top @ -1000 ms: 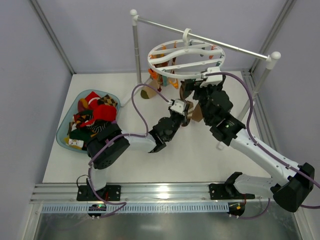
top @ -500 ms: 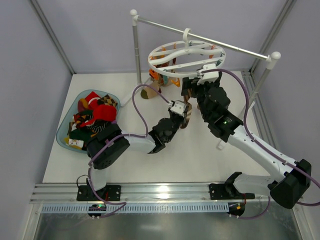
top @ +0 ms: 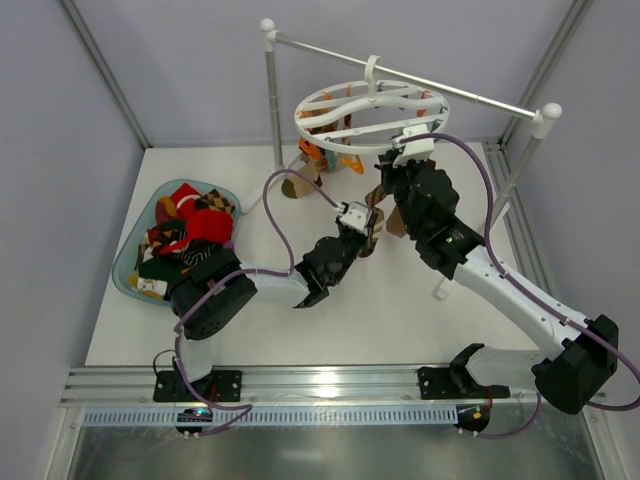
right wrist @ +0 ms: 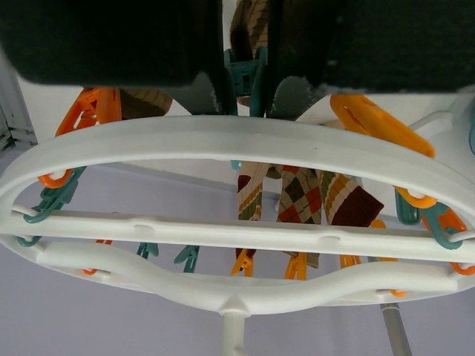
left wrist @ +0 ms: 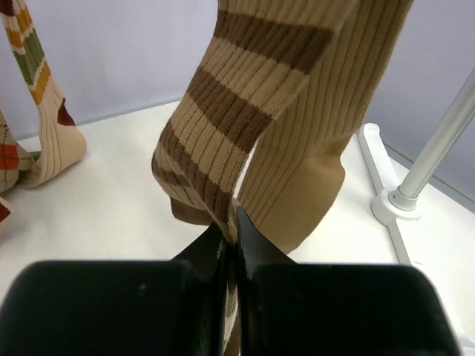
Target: Remove the socks clipped to the hanger
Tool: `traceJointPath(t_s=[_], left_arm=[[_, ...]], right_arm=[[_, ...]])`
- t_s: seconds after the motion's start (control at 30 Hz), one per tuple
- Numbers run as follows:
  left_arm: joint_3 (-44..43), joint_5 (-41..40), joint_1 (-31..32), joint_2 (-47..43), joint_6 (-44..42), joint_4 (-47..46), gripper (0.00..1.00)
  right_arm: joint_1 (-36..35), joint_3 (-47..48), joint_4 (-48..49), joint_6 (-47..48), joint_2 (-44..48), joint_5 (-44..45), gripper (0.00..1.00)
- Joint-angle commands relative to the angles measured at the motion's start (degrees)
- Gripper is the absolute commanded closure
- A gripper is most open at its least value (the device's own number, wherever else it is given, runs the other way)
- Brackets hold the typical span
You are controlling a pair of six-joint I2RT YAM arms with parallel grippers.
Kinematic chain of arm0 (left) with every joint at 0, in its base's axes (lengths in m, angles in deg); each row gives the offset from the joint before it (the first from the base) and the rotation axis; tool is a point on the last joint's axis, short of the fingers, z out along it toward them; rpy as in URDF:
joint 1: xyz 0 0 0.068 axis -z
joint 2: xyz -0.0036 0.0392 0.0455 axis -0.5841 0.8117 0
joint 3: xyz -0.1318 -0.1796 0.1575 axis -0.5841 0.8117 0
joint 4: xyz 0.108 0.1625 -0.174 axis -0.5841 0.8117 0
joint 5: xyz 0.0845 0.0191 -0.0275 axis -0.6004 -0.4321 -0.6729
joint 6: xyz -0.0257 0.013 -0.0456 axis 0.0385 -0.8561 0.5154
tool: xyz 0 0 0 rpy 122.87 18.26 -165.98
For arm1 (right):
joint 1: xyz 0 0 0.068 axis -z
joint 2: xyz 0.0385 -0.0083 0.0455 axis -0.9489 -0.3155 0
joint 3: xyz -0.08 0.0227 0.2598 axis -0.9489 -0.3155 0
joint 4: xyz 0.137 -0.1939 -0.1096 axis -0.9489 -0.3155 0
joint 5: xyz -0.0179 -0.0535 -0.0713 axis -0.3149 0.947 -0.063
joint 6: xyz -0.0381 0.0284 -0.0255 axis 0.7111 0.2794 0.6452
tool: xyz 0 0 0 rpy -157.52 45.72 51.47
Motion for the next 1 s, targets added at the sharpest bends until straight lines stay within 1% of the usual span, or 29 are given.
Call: traceJointPath(t_s=[0.0, 0.17, 0.23, 0.33, 0.37, 0.4, 0.43, 0.47, 0.53, 0.57, 0.6, 0.67, 0.7, 0.73, 0.8, 0.83, 0.87, 0.93, 0.97], left_arm=[[0.44, 0.59, 0.21, -2.93, 0.43, -3.18, 1.00], [0.71, 0.59, 0.21, -3.37, -0.62, -1.95, 1.00], [1.06, 1.29, 0.21, -4.33, -2.81, -0.90, 1.00], [0.80, 0.07, 0.21, -7.39, -5.45, 4.98, 1.00], [0.45, -1.33, 0.12, -8.54, -5.98, 10.31, 1.00], [0.18, -2.74, 0.03, -9.68, -5.64, 12.53, 1.00], [0.35, -5.45, -0.14, -10.83, -5.03, 14.30, 1.00], [0.62, -6.17, -0.76, -13.97, -2.84, 17.97, 1.00], [1.67, -7.23, -1.72, -17.41, -0.46, 22.38, 1.00], [1.93, -7.32, -3.03, -20.56, 1.81, 27.01, 1.00], [2.46, -7.67, -3.74, -22.07, 2.97, 29.32, 1.00], [3.51, -9.07, -6.29, -25.84, 4.64, 33.45, 1.00], [4.56, -9.43, -7.43, -27.09, 7.00, 34.69, 1.00], [5.18, -9.69, -10.14, -27.97, 8.41, 35.92, 1.00], [7.11, -8.82, -13.57, -31.30, 12.27, 39.62, 1.00], [7.99, -7.68, -17.60, -32.36, 16.38, 40.67, 1.00], [9.65, -6.28, -19.46, -33.85, 17.90, 41.46, 1.00], [10.72, -7.66, -23.41, -34.92, 20.72, 42.61, 1.00], [10.90, -9.24, -23.96, -35.27, 20.91, 43.75, 1.00]], right_arm=[[0.30, 2.50, 1.76, 0.29, 0.39, -0.47, 0.96], [0.21, 2.14, 1.68, 0.56, 0.74, -0.38, 0.96], [0.30, 1.88, 2.03, 0.56, 1.18, -0.29, 0.96], [0.21, 0.92, 2.73, 0.30, 2.23, 0.23, 0.96], [0.21, 0.65, 2.99, 0.29, 2.50, 1.11, 0.95], [0.21, 0.21, 3.17, 0.29, 2.67, 1.38, 0.90], [0.30, 0.03, 3.52, 0.29, 3.29, 1.73, 0.65], [0.21, -0.23, 3.70, 0.29, 3.47, 1.90, 0.49], [0.21, -0.67, 3.53, 0.12, 3.99, 2.17, 0.24], [0.21, -0.67, 3.35, -0.06, 4.17, 2.26, 0.20], [0.21, -0.67, 3.00, -0.15, 4.26, 2.26, 0.01], [0.21, -0.67, 2.64, -0.32, 4.52, 2.17, 0.00], [0.30, -0.76, 2.56, -0.41, 4.70, 2.26, 0.00], [0.21, -0.85, 2.47, -0.50, 4.87, 2.17, 0.00], [0.30, -1.20, 2.38, -0.67, 5.31, 2.26, 0.00], [0.30, -1.28, 2.21, -0.76, 5.57, 2.00, 0.00], [0.30, -1.55, 2.20, -0.94, 6.10, 1.73, 0.00], [0.21, -1.99, 2.38, -1.02, 6.63, 1.47, 0.00], [0.21, -2.16, 2.38, -1.11, 6.89, 1.29, 0.00]])
